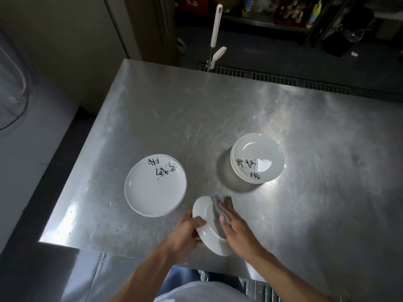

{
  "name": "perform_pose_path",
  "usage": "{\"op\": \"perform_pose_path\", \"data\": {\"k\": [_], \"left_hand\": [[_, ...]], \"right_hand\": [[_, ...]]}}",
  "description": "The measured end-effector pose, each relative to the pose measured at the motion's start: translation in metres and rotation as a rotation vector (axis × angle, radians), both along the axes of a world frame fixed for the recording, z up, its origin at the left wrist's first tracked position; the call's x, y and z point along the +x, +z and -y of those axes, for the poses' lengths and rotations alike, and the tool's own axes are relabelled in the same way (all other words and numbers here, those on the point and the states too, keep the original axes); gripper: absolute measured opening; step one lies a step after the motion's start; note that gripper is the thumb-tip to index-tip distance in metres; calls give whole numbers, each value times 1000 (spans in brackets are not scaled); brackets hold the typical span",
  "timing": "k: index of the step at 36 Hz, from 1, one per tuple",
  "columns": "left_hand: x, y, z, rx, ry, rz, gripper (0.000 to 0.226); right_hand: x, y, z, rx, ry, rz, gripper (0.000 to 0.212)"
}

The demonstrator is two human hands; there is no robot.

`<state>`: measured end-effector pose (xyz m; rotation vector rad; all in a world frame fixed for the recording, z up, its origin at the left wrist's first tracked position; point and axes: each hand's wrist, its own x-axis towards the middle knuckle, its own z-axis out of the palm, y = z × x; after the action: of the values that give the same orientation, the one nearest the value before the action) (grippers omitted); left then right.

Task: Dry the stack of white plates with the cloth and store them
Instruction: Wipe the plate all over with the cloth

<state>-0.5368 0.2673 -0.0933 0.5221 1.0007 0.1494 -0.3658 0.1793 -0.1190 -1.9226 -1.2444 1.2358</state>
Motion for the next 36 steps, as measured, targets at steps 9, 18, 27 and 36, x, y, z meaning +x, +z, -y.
{"op": "perform_pose_path", "data": {"k": [9,18,27,36], "left_hand": [[-8,-3,-12,7,-158,86,46],[-7,-5,-5,-22,-166,102,50],[0,1,-9,30,-192,122,42],[14,3,0,-44,16,150,59]], "right_hand": [[-1,4,-15,75,73,108,46],[2,11,-18,68,118,129,43],[3,11,-20,229,248,116,43],[8,15,-19,73,-78,32,46]]}}
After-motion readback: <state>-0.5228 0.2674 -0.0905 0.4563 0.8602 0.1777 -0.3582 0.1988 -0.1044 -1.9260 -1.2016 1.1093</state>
